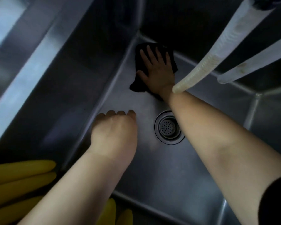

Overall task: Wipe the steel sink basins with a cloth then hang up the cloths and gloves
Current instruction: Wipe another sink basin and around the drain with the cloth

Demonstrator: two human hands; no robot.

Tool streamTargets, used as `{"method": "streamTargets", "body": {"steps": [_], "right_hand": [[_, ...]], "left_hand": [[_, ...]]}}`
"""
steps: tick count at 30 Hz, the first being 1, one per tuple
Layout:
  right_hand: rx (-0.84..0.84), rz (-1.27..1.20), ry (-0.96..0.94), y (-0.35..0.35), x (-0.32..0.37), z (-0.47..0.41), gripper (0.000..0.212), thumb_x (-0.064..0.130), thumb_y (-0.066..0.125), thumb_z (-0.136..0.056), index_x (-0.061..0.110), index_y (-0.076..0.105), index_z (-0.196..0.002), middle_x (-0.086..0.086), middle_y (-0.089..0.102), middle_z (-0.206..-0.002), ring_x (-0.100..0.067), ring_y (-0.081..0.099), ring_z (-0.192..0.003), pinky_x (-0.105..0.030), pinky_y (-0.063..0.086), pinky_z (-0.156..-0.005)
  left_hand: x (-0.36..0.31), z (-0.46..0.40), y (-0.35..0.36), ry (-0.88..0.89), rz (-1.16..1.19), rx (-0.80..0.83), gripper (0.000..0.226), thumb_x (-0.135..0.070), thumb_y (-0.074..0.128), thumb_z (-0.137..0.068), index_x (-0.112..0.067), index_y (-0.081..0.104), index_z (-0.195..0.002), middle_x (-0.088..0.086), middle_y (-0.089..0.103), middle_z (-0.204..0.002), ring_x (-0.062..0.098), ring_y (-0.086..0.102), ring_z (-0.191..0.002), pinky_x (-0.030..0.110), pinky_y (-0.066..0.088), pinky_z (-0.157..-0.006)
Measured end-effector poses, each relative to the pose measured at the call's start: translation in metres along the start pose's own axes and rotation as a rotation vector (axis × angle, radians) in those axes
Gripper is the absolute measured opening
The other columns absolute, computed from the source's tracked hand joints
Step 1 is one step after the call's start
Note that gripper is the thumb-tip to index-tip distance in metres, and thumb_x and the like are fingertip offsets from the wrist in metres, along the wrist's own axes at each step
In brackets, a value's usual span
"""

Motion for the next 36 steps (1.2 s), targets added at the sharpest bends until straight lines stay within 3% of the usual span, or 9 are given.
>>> {"method": "streamTargets", "body": {"steps": [4,6,12,16,19,23,28,32,36], "right_hand": [[0.020,0.036,0.151,-0.004,-0.057,0.046,0.074,0.062,0.018,-0.087,0.025,0.011,-0.152,-0.006,0.015,-0.159,-0.028,0.010,-0.146,-0.051,0.005,-0.117],[0.029,0.053,0.226,-0.008,-0.086,0.076,0.073,0.058,0.025,-0.089,0.023,0.014,-0.151,-0.006,0.016,-0.158,-0.027,0.012,-0.145,-0.051,0.008,-0.117],[0.070,0.058,0.515,-0.003,-0.160,0.188,0.069,0.047,0.033,-0.095,0.019,0.007,-0.152,-0.008,0.006,-0.160,-0.028,0.001,-0.146,-0.050,-0.002,-0.117],[0.125,0.058,0.689,0.005,-0.163,0.252,0.073,0.050,0.031,-0.092,0.018,0.004,-0.152,-0.008,0.004,-0.160,-0.028,0.001,-0.146,-0.051,-0.001,-0.117],[0.147,0.054,0.712,0.008,-0.134,0.292,0.073,0.050,0.033,-0.092,0.015,0.010,-0.152,-0.012,0.010,-0.159,-0.033,0.007,-0.146,-0.053,0.001,-0.117],[0.228,0.087,0.681,0.016,-0.086,0.335,0.081,0.056,0.024,-0.084,0.008,0.021,-0.149,-0.020,0.020,-0.155,-0.040,0.019,-0.141,-0.057,0.007,-0.114],[0.275,0.101,0.576,0.025,-0.044,0.373,0.085,0.055,0.032,-0.081,0.001,0.030,-0.145,-0.027,0.027,-0.150,-0.047,0.027,-0.136,-0.064,0.013,-0.111],[0.282,0.091,0.242,0.027,0.004,0.387,0.084,0.058,0.037,-0.080,0.001,0.035,-0.142,-0.030,0.033,-0.146,-0.051,0.036,-0.130,-0.064,0.015,-0.109],[0.285,0.007,-0.054,0.036,0.074,0.364,0.079,0.057,0.040,-0.082,0.010,0.029,-0.145,-0.022,0.036,-0.147,-0.044,0.039,-0.131,-0.064,0.013,-0.111]], "left_hand": [[0.001,0.000,-0.004,-0.003,0.001,0.011,0.030,-0.025,0.047,-0.093,-0.024,0.046,-0.122,-0.002,0.060,-0.103,0.021,0.056,-0.093,0.031,0.030,-0.068],[0.001,0.000,-0.006,-0.005,0.002,0.011,0.029,-0.025,0.047,-0.093,-0.024,0.046,-0.122,-0.002,0.061,-0.104,0.021,0.057,-0.094,0.030,0.029,-0.068],[0.000,0.001,-0.008,0.008,0.021,0.034,0.025,-0.025,0.048,-0.093,-0.023,0.048,-0.118,-0.001,0.061,-0.103,0.023,0.057,-0.094,0.030,0.029,-0.067],[-0.002,0.000,-0.010,0.014,0.074,0.046,0.028,-0.021,0.047,-0.093,-0.023,0.049,-0.120,0.001,0.062,-0.105,0.026,0.056,-0.095,0.029,0.030,-0.067],[-0.005,0.002,-0.011,0.039,0.097,0.064,0.031,-0.021,0.048,-0.092,-0.023,0.047,-0.124,0.001,0.062,-0.105,0.026,0.057,-0.095,0.029,0.029,-0.066],[-0.007,0.003,-0.010,0.059,0.116,0.102,0.026,-0.020,0.048,-0.093,-0.019,0.049,-0.119,0.005,0.062,-0.106,0.030,0.057,-0.097,0.030,0.030,-0.067],[-0.011,0.002,-0.009,0.076,0.174,0.118,0.024,-0.022,0.045,-0.095,-0.017,0.049,-0.118,0.009,0.061,-0.109,0.032,0.055,-0.099,0.032,0.029,-0.067],[-0.015,0.003,-0.008,0.097,0.184,0.120,0.017,-0.020,0.045,-0.095,-0.016,0.050,-0.110,0.011,0.061,-0.107,0.034,0.056,-0.099,0.033,0.030,-0.067],[-0.016,0.002,-0.007,0.089,0.190,0.124,0.014,-0.018,0.044,-0.093,-0.016,0.050,-0.105,0.011,0.062,-0.105,0.032,0.053,-0.090,0.034,0.030,-0.067]]}}
Point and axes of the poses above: each hand's wrist, its own z-axis away from the middle knuckle, its own y-axis out of the palm, x = y × z, the point moved 9 cm from there along -z, towards the middle knuckle
